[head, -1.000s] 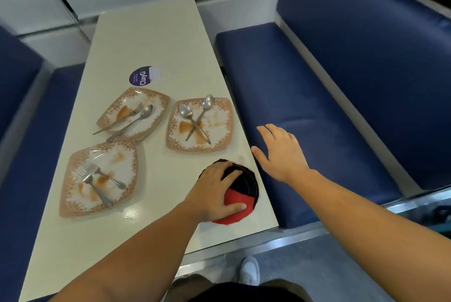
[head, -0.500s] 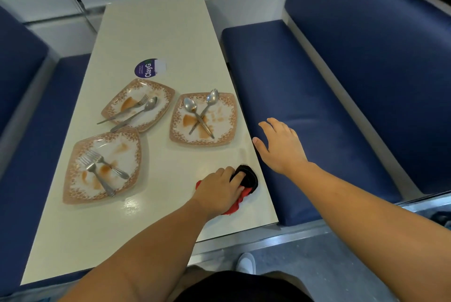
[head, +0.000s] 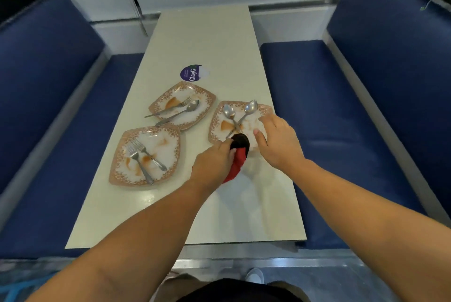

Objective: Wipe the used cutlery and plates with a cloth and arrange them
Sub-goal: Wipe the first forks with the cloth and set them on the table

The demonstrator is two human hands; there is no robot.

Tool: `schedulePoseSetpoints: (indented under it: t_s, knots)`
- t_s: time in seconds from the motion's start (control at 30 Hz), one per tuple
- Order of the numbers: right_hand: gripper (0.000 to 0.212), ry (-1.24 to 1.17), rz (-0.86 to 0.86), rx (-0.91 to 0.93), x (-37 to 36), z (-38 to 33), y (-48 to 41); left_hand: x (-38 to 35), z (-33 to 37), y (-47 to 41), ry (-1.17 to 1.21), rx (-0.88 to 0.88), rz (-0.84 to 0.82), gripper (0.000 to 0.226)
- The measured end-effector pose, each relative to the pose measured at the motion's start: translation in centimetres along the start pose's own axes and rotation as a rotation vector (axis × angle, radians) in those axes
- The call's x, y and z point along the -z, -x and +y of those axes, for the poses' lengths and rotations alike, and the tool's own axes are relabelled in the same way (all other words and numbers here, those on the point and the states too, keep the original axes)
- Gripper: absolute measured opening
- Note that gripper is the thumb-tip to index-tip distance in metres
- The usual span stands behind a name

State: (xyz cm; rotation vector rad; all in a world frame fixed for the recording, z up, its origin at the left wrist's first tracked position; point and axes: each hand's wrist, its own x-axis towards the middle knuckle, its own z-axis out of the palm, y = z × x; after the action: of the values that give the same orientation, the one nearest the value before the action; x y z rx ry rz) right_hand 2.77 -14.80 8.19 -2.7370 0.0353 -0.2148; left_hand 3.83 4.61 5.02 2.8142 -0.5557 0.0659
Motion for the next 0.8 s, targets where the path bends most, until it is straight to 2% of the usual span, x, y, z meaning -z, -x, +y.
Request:
schedulePoseSetpoints:
  t_s: [0.17,0.27,0.37,0.5,0.63,0.8]
  knots:
    - [0.042,-0.176,-0.025,0.039,-2.2,-7.9,-3.0,4.4,-6.7,0.9,0.059,0.211,0.115,0.04]
    - [0.041,-0.163,-0.061,0.108,-4.1,-12.3,-4.0,7.0,-10.4,2.0,0.134,0.416,0.199,0.04]
    - [0.033,-0.171,-0.158,0.165,-6.6,-17.0,-4.3,9.0,-15.0,3.3,0.2,0.548,0.28,0.037]
    - [0.026,-0.154,-0.374,0.194,-10.2,-22.5,-4.0,10.6,-20.3,5.1,0.201,0.591,0.347,0.035]
    - [0.034,-0.003,-0.594,0.196,-13.0,-26.6,-3.7,11.5,-24.4,6.5,0.212,0.609,0.387,0.034]
    - [0.02,0.195,-0.602,0.188,-15.4,-28.7,-4.0,11.6,-28.5,7.9,0.274,0.592,0.362,0.036]
